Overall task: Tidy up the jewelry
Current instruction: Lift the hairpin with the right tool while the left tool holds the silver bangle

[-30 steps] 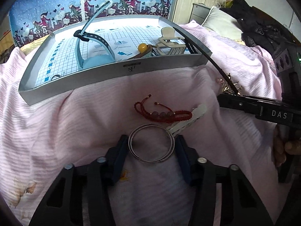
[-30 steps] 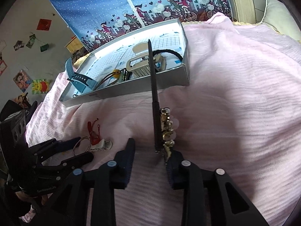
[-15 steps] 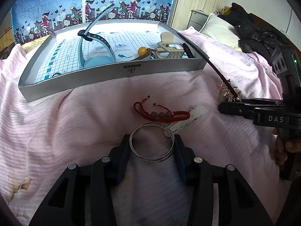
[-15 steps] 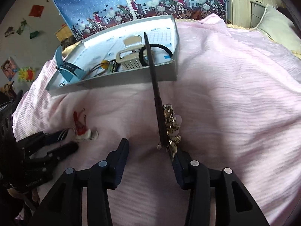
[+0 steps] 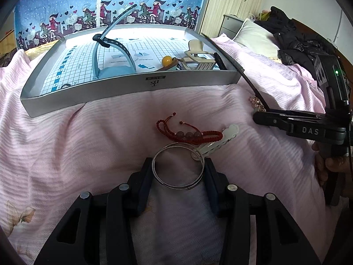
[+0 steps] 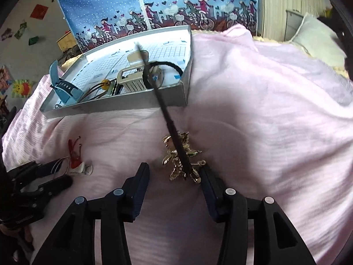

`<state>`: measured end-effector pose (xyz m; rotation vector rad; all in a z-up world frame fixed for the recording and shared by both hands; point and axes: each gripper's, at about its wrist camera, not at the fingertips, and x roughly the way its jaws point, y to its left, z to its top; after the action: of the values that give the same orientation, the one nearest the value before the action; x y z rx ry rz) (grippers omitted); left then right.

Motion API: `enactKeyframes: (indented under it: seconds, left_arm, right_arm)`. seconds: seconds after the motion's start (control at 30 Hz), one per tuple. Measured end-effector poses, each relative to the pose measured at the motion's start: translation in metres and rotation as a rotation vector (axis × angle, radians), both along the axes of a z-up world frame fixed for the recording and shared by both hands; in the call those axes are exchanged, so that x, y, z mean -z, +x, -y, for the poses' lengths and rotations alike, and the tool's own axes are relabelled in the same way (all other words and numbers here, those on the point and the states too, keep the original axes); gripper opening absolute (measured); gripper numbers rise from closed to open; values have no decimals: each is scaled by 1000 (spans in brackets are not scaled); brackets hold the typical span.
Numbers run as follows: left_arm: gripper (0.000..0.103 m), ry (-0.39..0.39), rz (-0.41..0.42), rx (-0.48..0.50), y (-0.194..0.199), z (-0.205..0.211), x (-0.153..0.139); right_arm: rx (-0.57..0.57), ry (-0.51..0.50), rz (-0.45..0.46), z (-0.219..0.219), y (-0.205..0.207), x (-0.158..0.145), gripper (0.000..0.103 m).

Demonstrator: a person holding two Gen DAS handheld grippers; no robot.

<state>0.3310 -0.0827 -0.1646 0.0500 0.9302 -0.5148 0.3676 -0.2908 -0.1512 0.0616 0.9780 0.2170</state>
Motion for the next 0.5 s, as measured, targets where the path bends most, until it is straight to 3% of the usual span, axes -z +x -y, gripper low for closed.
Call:
enactKeyframes:
  seconds: [0.17,0.23,0.3,0.47,0.5]
  left_arm:
    - [39,6,0,1,0,1,-1]
    - [39,6,0,1,0,2,0]
    - [39,6,0,1,0,2,-1]
    - [39,7,4,1,0,1,0]
    - [39,7,5,1,0,1,0]
  right_arm:
    - [-1,-61,12,-1,4,0,49]
    - [-8,-150,30,-7,3,1,64]
    - [-18,-196,42,-12,5,3,70]
    - [-39,-155,54,-8,17,9,70]
    - [-42,-147,55,-8,17,9,66]
